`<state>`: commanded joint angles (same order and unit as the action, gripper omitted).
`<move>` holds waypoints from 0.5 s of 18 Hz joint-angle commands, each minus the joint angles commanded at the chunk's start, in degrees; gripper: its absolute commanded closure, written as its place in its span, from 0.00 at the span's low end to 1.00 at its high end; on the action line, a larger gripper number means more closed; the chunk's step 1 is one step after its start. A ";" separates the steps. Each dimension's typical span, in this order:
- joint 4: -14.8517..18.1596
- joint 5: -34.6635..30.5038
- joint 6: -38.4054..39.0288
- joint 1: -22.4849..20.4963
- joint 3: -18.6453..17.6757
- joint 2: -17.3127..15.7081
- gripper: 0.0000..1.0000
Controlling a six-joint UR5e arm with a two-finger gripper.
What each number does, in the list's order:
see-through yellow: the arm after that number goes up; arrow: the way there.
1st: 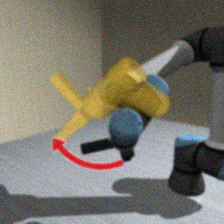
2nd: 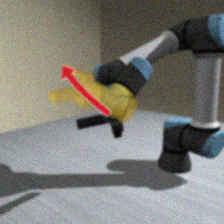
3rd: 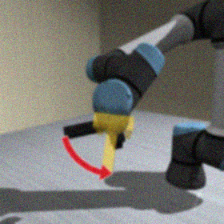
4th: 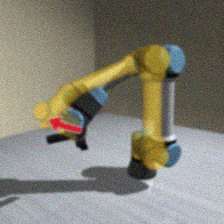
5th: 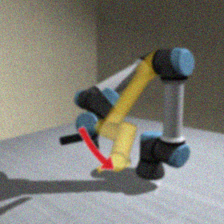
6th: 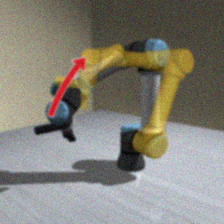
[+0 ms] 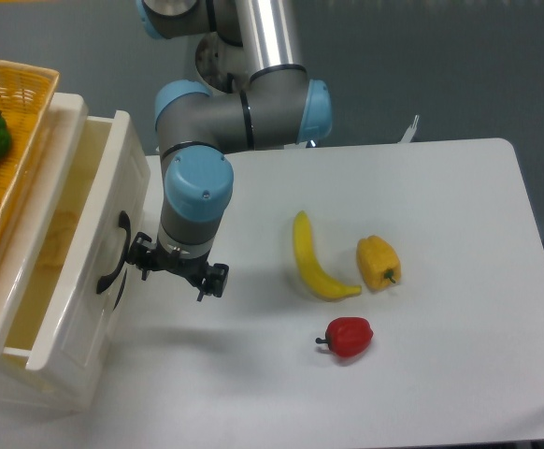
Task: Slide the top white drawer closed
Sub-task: 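Push the white drawer front inward with the gripper until shut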
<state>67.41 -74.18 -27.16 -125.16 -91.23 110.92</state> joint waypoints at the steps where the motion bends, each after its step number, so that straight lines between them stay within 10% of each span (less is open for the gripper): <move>1: 0.00 0.00 0.00 0.18 0.00 0.00 0.00; 9: -0.09 -0.09 0.09 1.67 0.26 -0.09 0.00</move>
<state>67.33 -74.27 -27.07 -123.49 -90.97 110.83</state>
